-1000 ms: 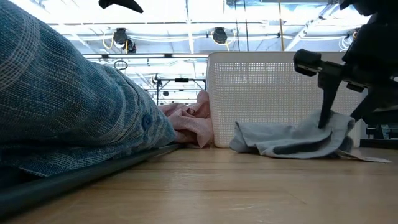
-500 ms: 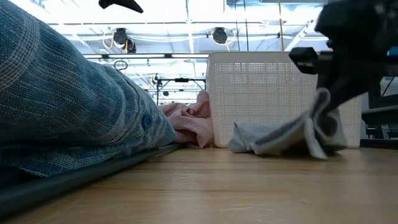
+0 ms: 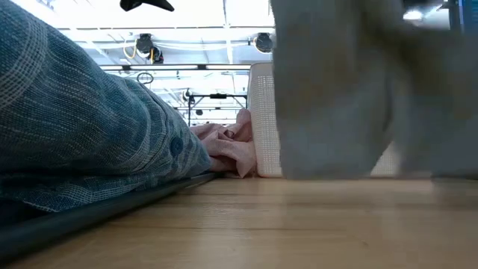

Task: Pick & Place Cloths
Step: Put the gray underwear into the wire basket

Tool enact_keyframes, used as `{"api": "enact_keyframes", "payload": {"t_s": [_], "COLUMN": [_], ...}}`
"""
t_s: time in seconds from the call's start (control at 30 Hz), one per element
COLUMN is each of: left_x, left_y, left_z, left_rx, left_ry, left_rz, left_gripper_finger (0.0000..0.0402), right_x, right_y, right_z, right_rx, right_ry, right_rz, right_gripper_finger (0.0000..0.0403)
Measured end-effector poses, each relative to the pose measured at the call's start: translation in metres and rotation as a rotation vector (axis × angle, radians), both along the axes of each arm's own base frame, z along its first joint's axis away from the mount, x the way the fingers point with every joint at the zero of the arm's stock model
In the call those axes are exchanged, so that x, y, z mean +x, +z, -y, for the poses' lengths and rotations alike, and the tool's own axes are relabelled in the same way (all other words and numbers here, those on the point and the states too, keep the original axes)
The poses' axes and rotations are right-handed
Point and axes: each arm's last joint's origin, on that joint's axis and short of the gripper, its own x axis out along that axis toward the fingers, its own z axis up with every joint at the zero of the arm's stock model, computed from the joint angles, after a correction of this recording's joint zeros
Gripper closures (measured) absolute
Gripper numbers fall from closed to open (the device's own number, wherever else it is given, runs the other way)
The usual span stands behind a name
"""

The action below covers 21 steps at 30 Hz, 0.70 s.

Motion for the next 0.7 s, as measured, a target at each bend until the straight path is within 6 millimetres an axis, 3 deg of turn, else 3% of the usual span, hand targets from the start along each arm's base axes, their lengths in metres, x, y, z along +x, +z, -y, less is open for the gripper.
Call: {"api": "enact_keyframes", "payload": {"t_s": [0.3,0.43,0.7], "left_x": [0.001,0.002,0.004], "left_y": [-0.001,-0.001,-0.001], "left_z": [0.003,0.008,0.022], "left_rx": [-0.014,-0.005,-0.015], "left_ry": [-0.015,-0.074,-0.165], "left_rz": [0.001,-0.004,-0.004], "left_gripper_finger": [0.0158,0.0158,0.0158], "right_x": [-0.019,-0.030,-0.049], "right_y": [0.072,0.090,0.114], "right_z": [0.007,0.011,0.010], "right_rx": [0.473,0.624,0.724], "right_ry": [0.043,0.086,0.441], "right_rz": [0.449,0.553,0.747], "right_gripper_finger": [0.0400,0.0400,0.0400]}}
